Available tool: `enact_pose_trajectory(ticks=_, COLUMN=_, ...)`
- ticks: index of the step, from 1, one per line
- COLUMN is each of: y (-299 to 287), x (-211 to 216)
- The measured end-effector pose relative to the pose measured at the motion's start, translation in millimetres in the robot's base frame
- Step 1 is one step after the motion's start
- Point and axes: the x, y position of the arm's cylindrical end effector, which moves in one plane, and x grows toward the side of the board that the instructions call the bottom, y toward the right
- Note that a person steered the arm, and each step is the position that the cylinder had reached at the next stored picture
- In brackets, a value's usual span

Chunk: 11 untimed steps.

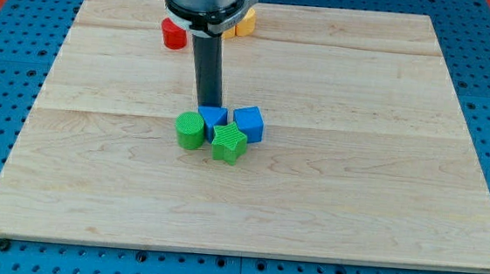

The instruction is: Move your arm to the center

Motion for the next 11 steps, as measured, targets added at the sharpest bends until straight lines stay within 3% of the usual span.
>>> enact_pose_trajectory(ticks=8, y=0, x=-16)
enact_pose_trajectory(ticks=9, y=30, x=-46)
enact_pose_trajectory(ticks=10, y=116, x=-40)
enact_pose_trajectory(ticks=11, y=156, x=32)
